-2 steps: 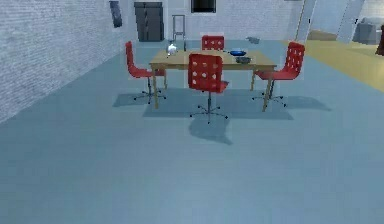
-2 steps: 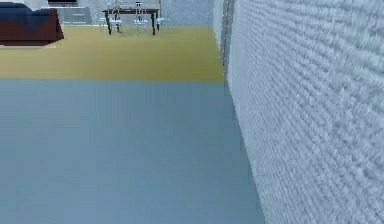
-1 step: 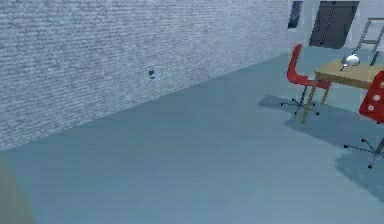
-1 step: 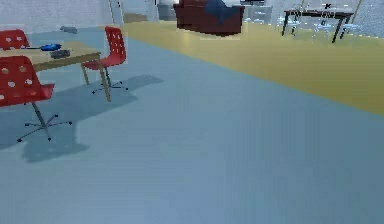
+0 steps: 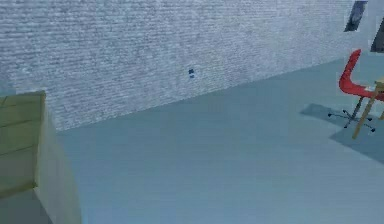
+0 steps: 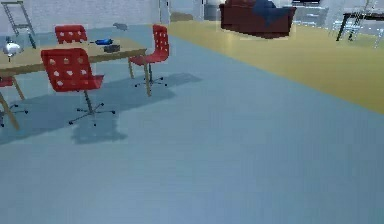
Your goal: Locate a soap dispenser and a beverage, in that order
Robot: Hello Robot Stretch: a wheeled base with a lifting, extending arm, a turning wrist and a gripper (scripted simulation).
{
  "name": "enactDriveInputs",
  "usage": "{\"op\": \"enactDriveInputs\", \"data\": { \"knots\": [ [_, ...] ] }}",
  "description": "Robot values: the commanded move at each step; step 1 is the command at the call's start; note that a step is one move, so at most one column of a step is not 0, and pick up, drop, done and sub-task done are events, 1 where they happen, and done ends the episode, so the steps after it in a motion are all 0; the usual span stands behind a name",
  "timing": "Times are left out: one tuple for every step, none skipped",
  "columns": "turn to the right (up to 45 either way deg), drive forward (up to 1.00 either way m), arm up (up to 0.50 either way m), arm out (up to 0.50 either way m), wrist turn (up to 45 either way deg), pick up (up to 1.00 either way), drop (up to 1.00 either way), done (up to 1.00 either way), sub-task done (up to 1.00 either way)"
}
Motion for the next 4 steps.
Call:
{"op": "enactDriveInputs", "data": {
  "knots": [
    [0.0, 0.50, 0.00, 0.00, 0.0, 0.00, 0.00, 0.00, 0.00],
    [-30.0, 0.00, 0.00, 0.00, 0.0, 0.00, 0.00, 0.00, 0.00],
    [0.0, 1.00, 0.00, 0.00, 0.0, 0.00, 0.00, 0.00, 0.00],
    [-3.0, 0.00, 0.00, 0.00, 0.0, 0.00, 0.00, 0.00, 0.00]
  ]
}}
